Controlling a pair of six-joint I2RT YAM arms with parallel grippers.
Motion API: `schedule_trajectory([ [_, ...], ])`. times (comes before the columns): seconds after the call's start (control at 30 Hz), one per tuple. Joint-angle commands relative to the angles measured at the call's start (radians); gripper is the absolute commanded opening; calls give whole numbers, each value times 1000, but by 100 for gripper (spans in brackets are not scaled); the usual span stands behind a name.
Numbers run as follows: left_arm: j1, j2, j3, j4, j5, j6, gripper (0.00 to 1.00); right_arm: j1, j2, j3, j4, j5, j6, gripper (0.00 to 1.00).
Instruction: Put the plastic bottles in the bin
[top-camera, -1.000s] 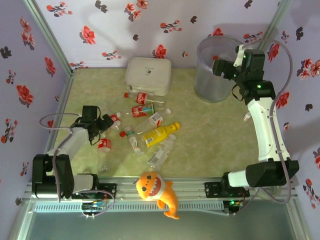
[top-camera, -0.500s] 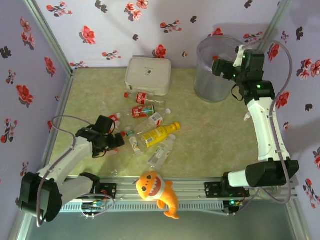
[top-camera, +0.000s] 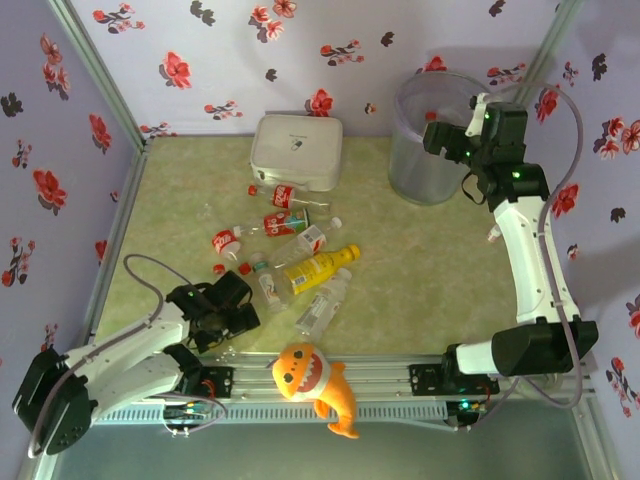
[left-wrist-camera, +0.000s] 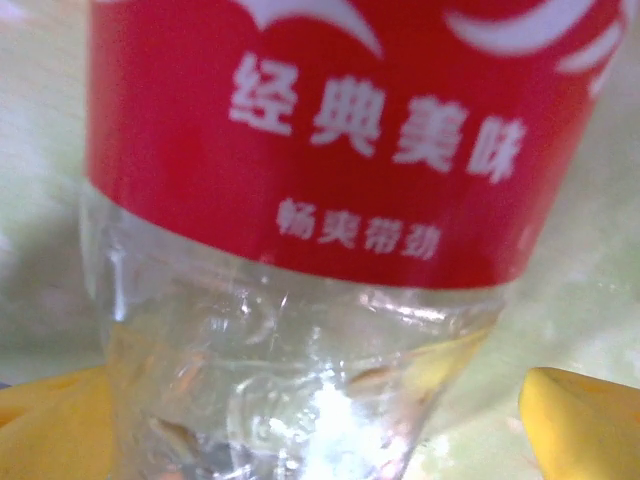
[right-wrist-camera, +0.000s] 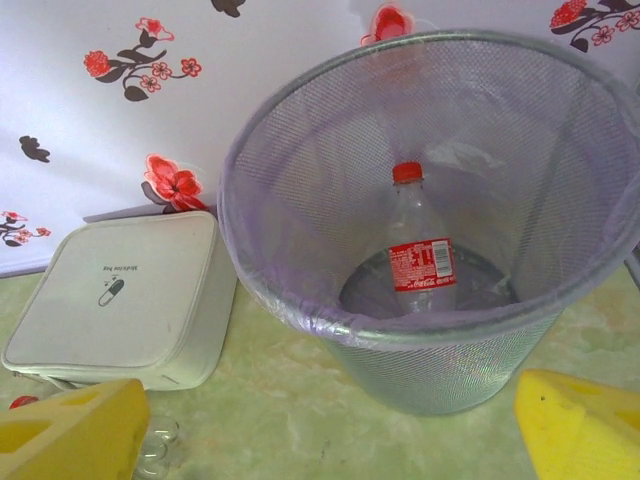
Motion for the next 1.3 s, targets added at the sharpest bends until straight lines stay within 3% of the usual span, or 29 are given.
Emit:
schedule_trajectory([
  [0.0,-40,19,-16,34,13,-115,99,10,-28,-3,26,9,17,95],
  [0.37,-24,42,12,69,-19,-62,57,23,-20,-1,19,11,21,95],
  [0.53,38,32,67,63,-20,24,50,29,-24,-6,-2,11,20,95],
  [0.7,129,-7,185,4,-14,167,46,45,-45,-18,-32,9,23,95],
  [0.8,177,-9,306,-16,-69,313,41,78,-66,-32,-52,2,33,95],
  [0.93,212,59,452,77,-79,499,31,142,-83,-42,-71,-54,65,95],
  [1.03,221,144,526,228,-2,633,24,184,-80,-61,-40,-191,117,94],
  [1.2,225,293,585,501,228,783,13,271,-60,-117,56,-341,219,92],
  [1.27,230,356,603,573,306,825,4,297,-46,-155,134,-421,275,92],
])
